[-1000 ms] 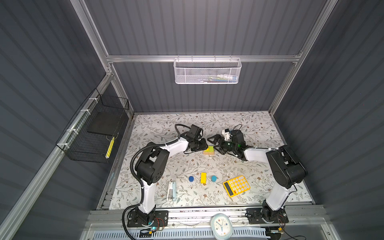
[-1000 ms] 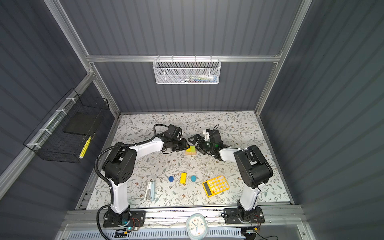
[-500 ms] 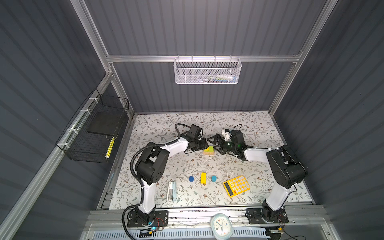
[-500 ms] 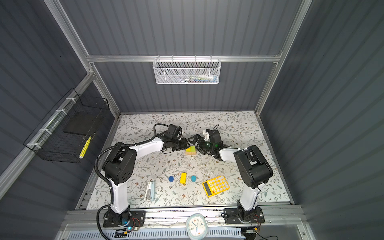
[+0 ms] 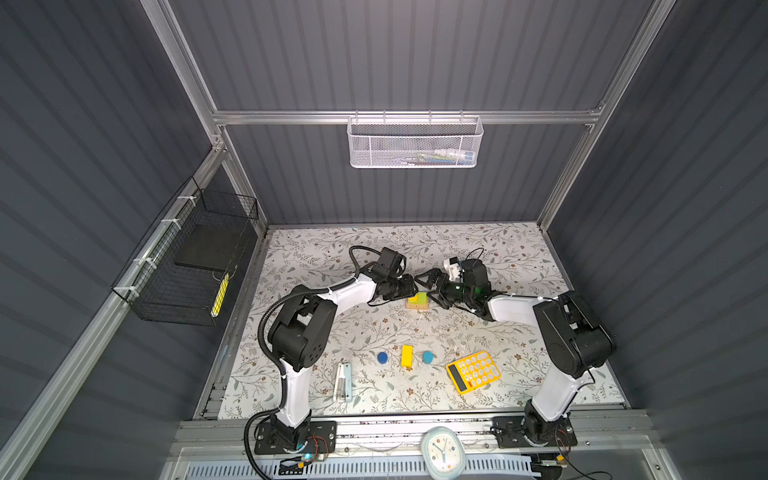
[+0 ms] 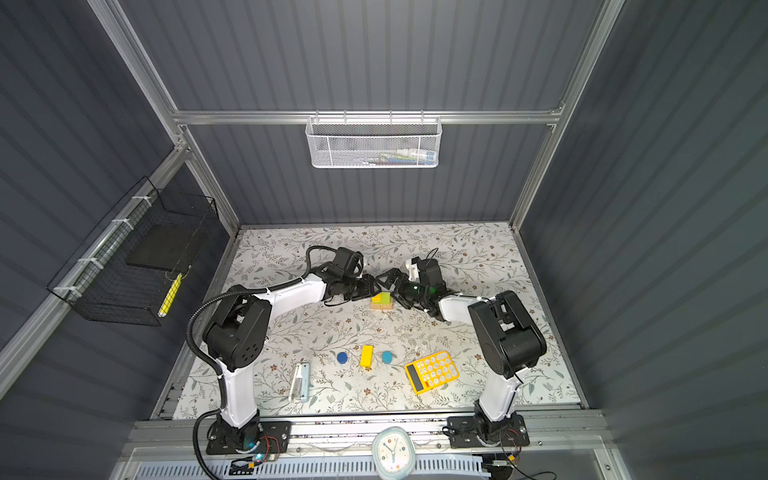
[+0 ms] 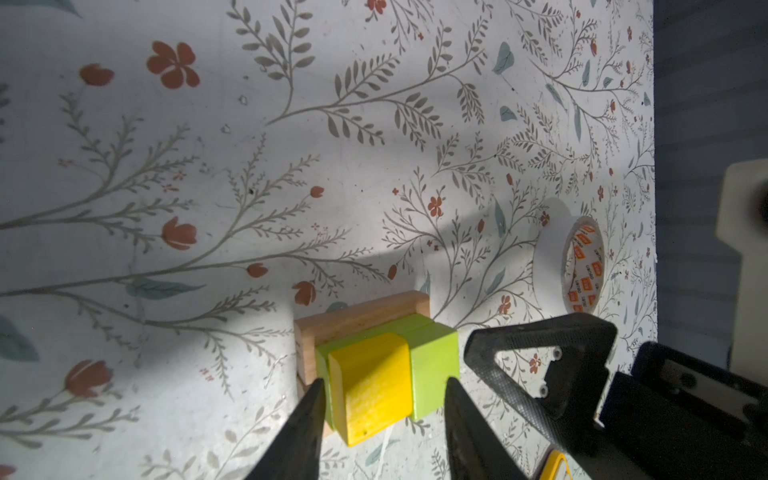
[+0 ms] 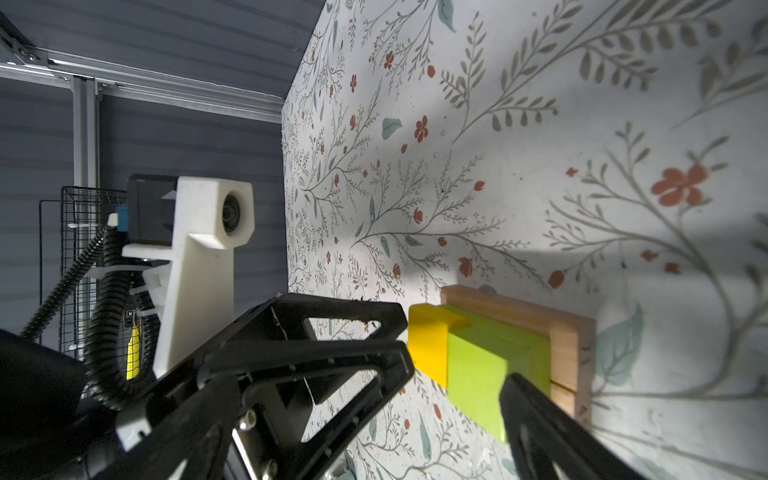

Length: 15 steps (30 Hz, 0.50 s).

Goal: Build the wood block tower
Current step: 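Raise both grippers off the cubes and draw them back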

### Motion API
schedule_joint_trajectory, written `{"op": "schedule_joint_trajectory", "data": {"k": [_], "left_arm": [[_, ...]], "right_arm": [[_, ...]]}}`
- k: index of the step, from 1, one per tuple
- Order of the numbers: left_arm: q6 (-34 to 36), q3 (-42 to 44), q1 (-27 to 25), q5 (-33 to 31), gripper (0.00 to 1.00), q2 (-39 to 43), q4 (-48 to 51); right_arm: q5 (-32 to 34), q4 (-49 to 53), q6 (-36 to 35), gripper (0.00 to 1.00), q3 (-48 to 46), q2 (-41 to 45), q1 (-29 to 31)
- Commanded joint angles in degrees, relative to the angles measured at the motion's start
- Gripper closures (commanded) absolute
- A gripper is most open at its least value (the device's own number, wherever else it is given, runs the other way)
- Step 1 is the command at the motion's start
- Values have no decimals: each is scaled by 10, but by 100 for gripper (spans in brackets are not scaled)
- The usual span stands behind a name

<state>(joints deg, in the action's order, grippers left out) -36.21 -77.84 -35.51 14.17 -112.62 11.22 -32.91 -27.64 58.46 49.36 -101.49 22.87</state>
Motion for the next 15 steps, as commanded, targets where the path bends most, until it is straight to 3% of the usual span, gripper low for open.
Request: {"op": "schedule_joint_trajectory", "data": {"k": [1,6,12,15], "left_arm": [[15,-15,-4,-2,53,33,15],[25,-8,-4,-19,53,58,27],[25,19,-3,-31,53,101,28],[28,32,-4,-45,53,126,36]], "right_arm": [[6,10,-12,1,8,35,-4],[28,41,-28,1,-2,86,-7],[76,134,-97,2,-12,181,-6],[96,179,-125,23,-25,225,-6]]}}
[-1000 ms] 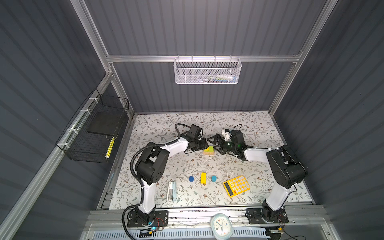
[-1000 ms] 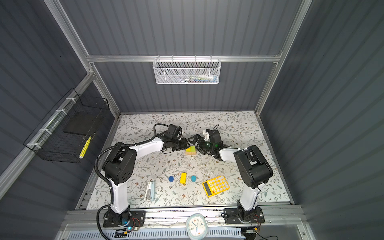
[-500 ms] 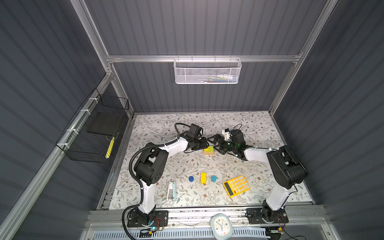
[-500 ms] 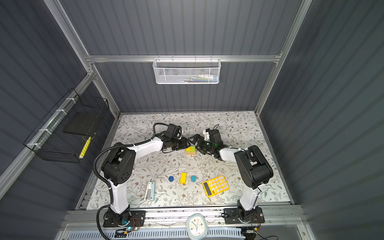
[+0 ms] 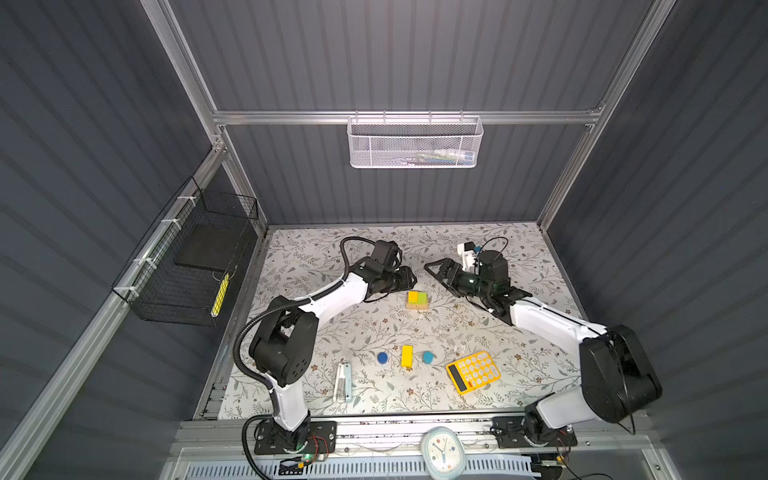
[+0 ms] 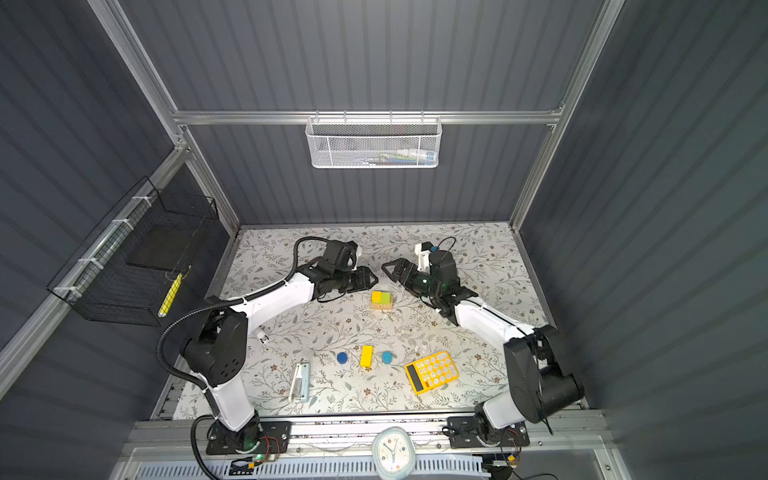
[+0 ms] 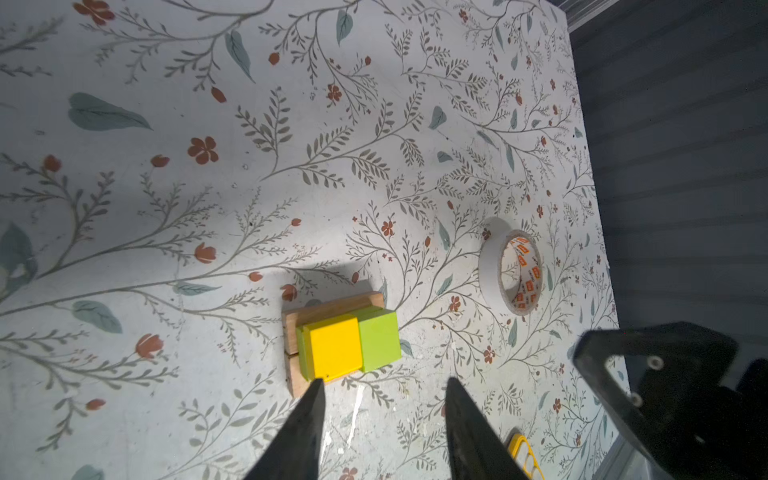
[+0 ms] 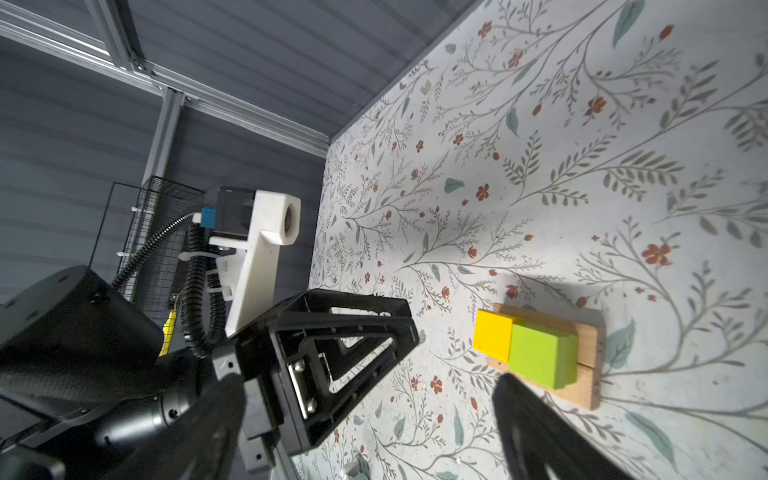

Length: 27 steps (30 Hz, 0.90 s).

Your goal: Build the wood block tower

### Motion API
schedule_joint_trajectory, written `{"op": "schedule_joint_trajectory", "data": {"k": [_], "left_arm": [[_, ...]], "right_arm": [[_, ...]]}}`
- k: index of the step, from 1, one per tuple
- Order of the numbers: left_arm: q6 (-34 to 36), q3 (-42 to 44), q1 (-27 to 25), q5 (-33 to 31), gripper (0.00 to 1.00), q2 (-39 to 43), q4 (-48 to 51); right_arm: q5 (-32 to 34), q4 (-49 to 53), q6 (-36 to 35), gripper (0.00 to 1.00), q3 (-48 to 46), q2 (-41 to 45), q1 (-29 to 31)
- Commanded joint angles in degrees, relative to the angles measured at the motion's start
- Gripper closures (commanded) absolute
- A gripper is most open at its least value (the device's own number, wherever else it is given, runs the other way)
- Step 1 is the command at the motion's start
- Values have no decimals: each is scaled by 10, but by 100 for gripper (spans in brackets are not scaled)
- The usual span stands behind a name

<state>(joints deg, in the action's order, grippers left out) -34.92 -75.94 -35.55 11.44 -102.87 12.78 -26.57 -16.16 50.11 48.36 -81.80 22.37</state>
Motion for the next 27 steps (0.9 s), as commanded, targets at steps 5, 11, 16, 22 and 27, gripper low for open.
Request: {"op": "schedule_joint_trajectory", "data": {"k": [5,11,16,22,27], "left_arm": [[21,33,-3,-52,52,68,40],[22,54,-3,-70,52,95,45],[21,64,-3,-70,52,99,42],[23,66,-3,-69,52,97,42],[24,70,-3,-70,52,94,39]], "right_arm": [[67,143,-68,84,-40,82,2],[67,172,-67,100,-77,84,27],[90,119,-38,100,-111,51,58],[83,58,-7,100,-116,-14,75],[79,22,6,100,-97,-62,76]]}}
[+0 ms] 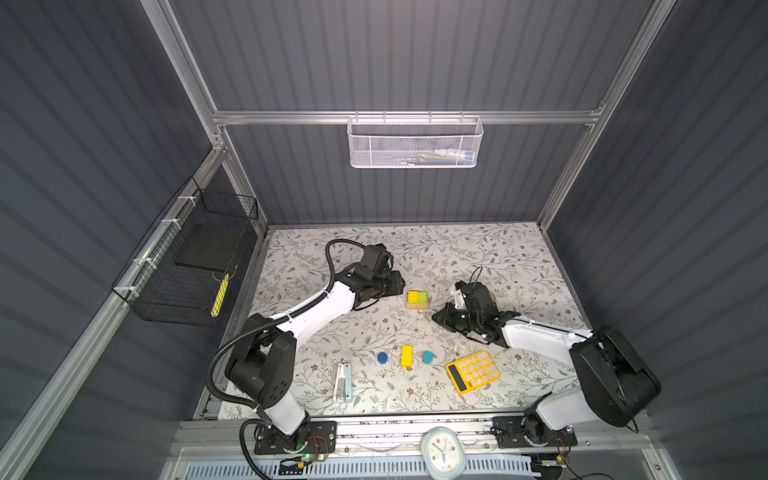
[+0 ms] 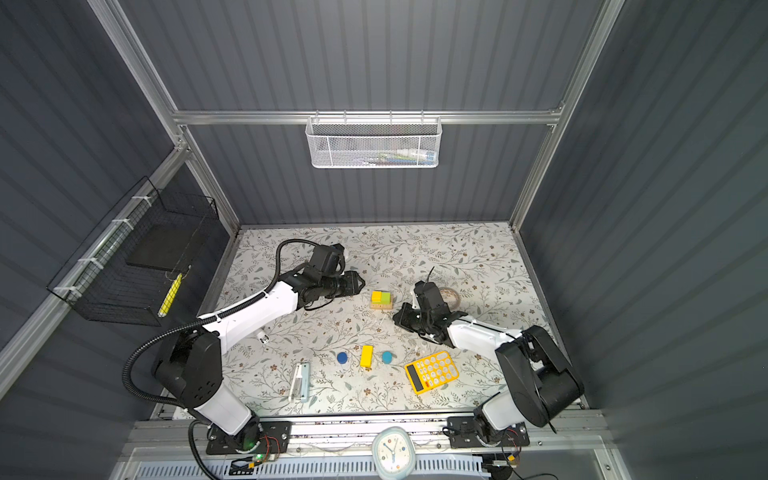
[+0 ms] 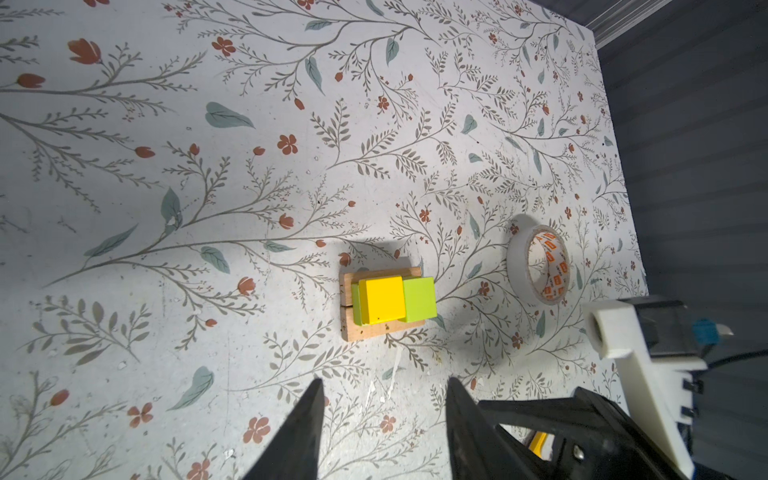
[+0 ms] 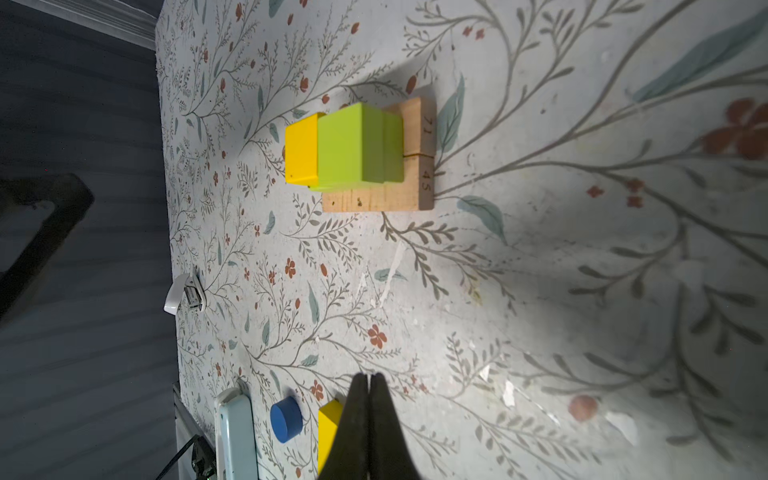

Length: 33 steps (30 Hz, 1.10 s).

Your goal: Build the wood block tower

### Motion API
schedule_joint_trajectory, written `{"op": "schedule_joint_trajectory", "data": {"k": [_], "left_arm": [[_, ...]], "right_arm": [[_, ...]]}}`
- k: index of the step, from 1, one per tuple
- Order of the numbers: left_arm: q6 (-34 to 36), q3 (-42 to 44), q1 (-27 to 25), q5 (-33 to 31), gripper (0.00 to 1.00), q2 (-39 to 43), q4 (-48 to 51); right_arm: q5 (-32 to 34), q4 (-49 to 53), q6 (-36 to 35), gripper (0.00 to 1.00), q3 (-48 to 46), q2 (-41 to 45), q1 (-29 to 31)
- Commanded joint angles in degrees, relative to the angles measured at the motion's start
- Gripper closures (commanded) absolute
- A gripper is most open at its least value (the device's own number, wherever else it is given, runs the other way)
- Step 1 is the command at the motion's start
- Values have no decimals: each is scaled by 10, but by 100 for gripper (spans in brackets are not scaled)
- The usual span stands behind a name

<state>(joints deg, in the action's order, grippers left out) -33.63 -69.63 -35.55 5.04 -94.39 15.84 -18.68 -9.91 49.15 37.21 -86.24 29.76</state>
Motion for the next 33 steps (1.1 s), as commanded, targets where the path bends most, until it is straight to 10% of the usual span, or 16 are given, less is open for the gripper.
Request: {"op": "schedule_joint_trajectory", "data": {"k": [1,33], "left_arm": [[10,7,-3,-6,52,8,7],[17,4,-2,-2,53,-12,3]], "right_arm": [[1,-46,19,100,18,-25,2],[29,-70,42,100,101,-126,2]]}}
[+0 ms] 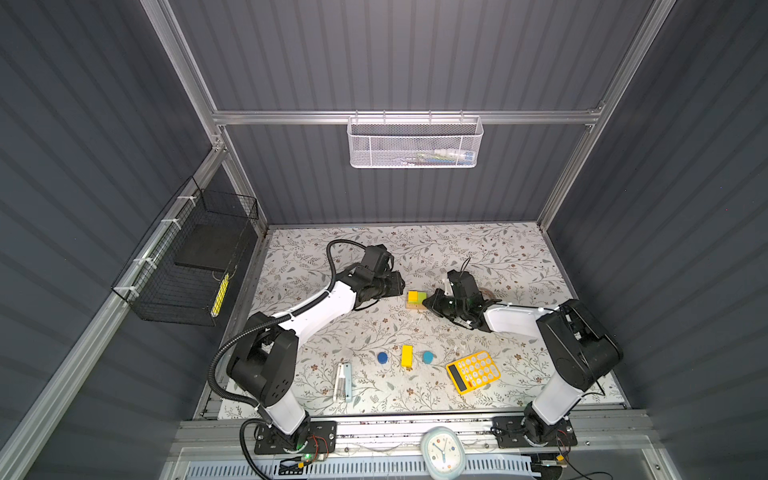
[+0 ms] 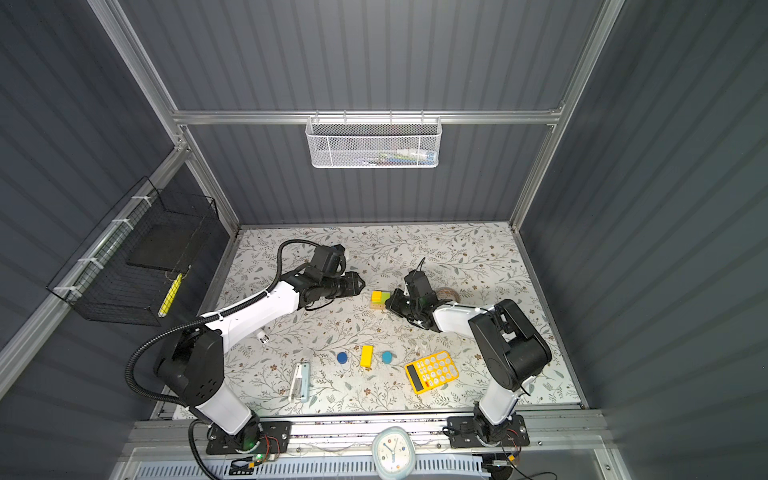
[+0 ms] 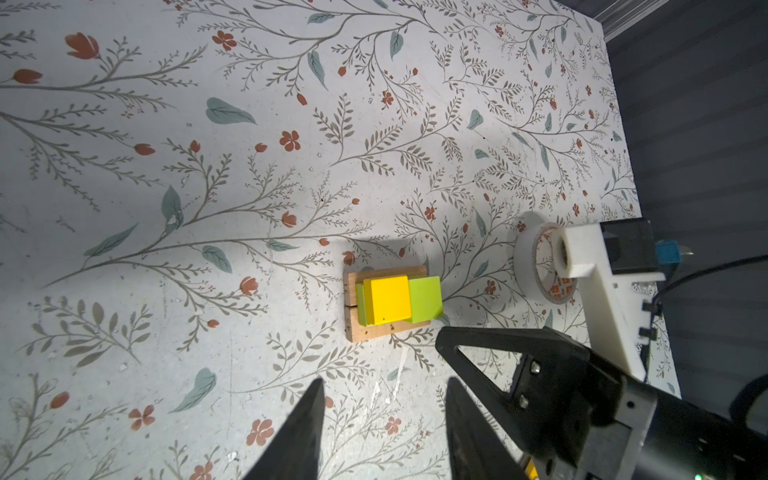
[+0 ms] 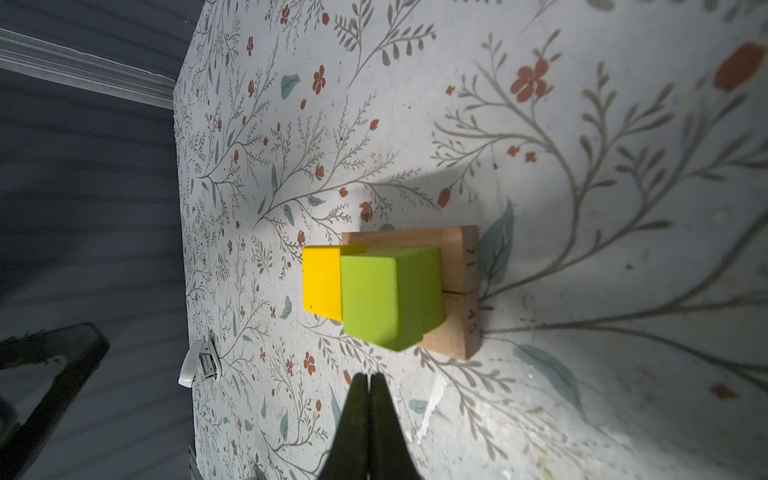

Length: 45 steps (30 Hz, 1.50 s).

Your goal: Build the wood block tower

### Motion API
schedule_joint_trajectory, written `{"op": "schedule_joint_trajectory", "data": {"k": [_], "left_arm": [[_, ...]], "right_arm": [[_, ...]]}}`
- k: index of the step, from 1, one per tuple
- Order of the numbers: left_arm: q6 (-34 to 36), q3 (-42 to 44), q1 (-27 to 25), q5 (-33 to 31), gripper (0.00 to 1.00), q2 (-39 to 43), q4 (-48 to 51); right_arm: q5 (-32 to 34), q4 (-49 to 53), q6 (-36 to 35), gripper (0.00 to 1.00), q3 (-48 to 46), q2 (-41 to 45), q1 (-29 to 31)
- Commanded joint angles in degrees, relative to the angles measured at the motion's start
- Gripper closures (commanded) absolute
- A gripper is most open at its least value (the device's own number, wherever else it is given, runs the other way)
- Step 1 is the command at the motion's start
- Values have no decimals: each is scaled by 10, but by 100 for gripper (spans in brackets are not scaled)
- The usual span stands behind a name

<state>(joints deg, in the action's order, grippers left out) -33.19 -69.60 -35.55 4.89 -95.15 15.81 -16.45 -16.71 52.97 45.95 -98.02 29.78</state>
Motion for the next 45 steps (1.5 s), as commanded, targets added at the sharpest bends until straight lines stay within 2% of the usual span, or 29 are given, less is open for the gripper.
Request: {"op": "schedule_joint_trajectory", "data": {"k": [1,45], "left_arm": [[12,3,-2,0,53,-5,4],[11,2,-2,-1,53,-6,4]], "right_arm": [[7,-3,4,100,14,-9,2],[27,26,-4,100,31,-26,13]]}}
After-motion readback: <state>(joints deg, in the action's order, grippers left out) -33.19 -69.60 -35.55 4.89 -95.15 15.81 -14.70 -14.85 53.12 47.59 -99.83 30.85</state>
